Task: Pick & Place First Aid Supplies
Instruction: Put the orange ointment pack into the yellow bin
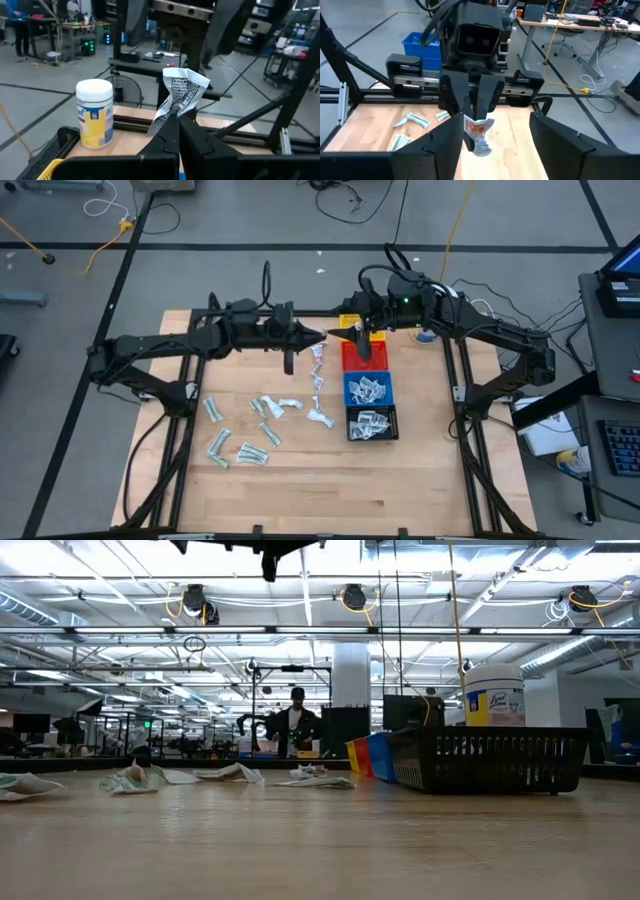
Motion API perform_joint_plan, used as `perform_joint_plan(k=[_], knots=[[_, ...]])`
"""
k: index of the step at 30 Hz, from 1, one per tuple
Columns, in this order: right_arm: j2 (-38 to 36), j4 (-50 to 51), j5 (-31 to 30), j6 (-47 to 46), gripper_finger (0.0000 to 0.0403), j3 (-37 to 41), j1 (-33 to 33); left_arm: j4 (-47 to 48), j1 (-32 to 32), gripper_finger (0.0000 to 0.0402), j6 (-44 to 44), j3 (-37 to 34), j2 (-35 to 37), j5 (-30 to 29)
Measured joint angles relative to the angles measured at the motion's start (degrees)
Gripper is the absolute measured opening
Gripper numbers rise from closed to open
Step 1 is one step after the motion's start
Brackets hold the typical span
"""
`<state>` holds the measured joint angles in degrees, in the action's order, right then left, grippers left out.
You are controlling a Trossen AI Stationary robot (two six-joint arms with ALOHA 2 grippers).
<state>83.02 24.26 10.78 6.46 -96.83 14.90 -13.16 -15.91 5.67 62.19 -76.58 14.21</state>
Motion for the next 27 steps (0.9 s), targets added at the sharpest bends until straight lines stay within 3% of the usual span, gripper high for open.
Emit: perform_joint_plan(k=[7,14,20,27], knots=[[0.1,-1.6,3.5,-2.8,0.0247,2.0,-0.4,-2.1,3.0,0.0,0.9,0.0,-0.1,-5.7],[0.0,-9.2,4.3,-2.8,0.0226,6.4,-1.6,-1.7,4.4,0.0,-0.7,1.1,-0.1,-6.9],[0.1,-12.3,1.3,-3.0,0.0149,9.1,-1.6,-1.5,4.5,0.0,-0.5,1.1,-0.1,-7.5],[0.0,-12.0,3.9,-2.7,0.0036,9.1,-1.7,1.0,4.8,0.0,-0.2,1.1,0.0,-7.1]])
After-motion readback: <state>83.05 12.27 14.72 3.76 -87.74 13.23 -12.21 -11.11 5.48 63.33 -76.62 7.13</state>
